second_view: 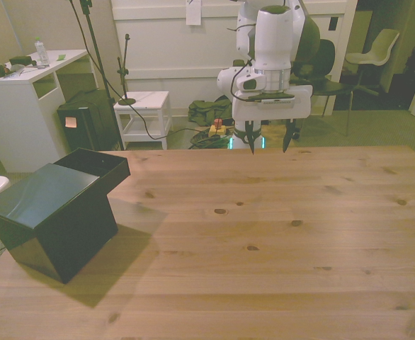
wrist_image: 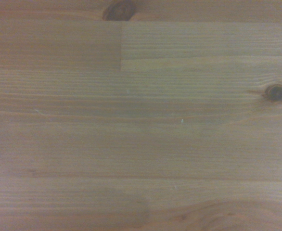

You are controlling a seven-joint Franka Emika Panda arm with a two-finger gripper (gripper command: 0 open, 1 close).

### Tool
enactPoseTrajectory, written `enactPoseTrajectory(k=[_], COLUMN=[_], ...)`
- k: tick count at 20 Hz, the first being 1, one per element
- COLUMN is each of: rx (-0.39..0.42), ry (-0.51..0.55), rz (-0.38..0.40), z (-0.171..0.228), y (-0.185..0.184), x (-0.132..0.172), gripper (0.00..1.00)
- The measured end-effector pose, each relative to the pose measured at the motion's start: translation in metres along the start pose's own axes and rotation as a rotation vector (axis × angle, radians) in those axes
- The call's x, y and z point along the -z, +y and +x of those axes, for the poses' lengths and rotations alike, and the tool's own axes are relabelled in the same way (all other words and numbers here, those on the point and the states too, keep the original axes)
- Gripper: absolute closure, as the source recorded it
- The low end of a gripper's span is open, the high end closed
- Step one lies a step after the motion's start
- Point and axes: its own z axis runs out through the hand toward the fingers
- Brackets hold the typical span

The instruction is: Close the top drawer

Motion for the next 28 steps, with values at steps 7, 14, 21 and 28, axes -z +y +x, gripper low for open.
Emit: enactPoseTrajectory(k=[7,14,21,28], rx=[-0.131,-0.367,-0.497,-0.529], ry=[0.013,0.080,0.154,0.159], rz=[-0.014,-0.017,-0.014,-0.054], z=[0.020,0.099,0.206,0.265], y=[0.030,0.134,0.184,0.186], x=[-0.011,-0.001,0.029,0.017], gripper=[0.00,0.00,0.00,1.00])
